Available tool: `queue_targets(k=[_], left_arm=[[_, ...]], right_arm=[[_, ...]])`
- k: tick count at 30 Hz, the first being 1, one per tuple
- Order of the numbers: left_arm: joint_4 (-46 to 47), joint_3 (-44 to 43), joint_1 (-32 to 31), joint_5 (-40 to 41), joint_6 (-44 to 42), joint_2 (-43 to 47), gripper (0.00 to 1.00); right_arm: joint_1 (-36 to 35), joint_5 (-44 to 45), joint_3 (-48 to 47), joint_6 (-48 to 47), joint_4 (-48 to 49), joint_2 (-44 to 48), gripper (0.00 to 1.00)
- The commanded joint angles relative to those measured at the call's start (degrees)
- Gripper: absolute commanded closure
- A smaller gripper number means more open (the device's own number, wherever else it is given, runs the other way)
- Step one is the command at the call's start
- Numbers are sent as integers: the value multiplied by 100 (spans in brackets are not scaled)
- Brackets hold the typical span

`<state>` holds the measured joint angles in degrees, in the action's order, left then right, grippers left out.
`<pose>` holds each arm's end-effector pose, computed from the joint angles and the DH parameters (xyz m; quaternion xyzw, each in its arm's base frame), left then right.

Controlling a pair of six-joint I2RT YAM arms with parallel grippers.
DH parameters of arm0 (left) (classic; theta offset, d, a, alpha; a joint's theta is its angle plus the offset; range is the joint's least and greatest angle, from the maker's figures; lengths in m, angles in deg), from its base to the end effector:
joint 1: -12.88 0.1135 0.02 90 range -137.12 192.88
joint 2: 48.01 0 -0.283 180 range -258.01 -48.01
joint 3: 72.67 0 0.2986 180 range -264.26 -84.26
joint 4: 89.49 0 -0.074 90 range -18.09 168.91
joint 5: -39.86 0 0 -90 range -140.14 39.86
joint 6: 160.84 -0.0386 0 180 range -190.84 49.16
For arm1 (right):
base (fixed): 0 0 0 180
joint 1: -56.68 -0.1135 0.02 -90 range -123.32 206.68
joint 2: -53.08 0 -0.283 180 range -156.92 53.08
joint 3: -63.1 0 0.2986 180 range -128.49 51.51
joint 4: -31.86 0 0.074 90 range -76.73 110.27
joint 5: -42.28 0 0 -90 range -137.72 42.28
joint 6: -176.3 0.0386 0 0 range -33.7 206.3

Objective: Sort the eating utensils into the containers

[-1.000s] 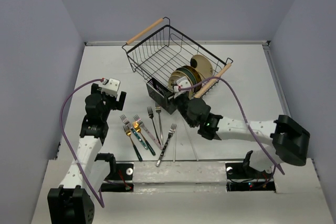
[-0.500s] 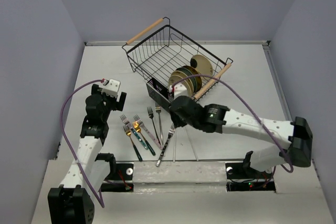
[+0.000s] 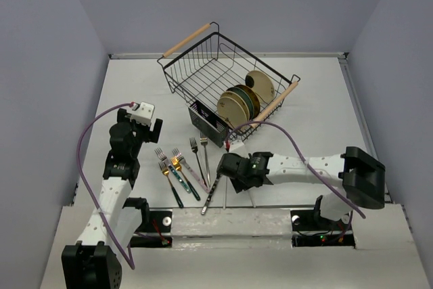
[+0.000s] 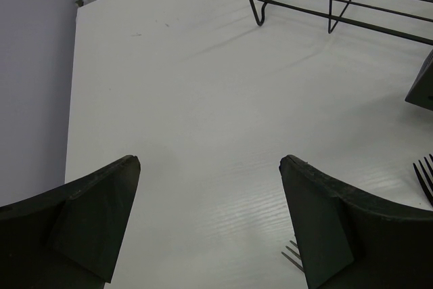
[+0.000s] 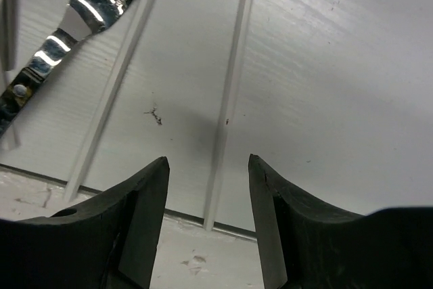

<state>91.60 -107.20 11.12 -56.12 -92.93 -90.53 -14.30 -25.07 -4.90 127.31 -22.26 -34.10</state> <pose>0.2185 -0.0107 0.2498 0.1883 0.7241 0.0785 0.6589 0.1182 0.2973 0.1931 -0.2233 0.9445 0.0094 0.2407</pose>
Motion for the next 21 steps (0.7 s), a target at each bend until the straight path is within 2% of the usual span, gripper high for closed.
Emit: queue_targets(k=[1, 6, 11, 14, 21], left_arm=[[269, 61, 44, -26, -59, 113, 1], [269, 88, 44, -9, -41, 156, 1], [278, 88, 35, 18, -59, 157, 1], [278, 88, 44, 44, -59, 165, 1], [278, 88, 35, 70, -68, 183, 1]], right_arm=[[321, 64, 226, 223, 428, -256, 43], [585, -208, 533, -110, 1202, -212, 47], [647, -279, 490, -190, 1361, -607, 51], [647, -358, 472, -182, 1466, -852, 58], [647, -481, 604, 46, 1449, -995, 94]])
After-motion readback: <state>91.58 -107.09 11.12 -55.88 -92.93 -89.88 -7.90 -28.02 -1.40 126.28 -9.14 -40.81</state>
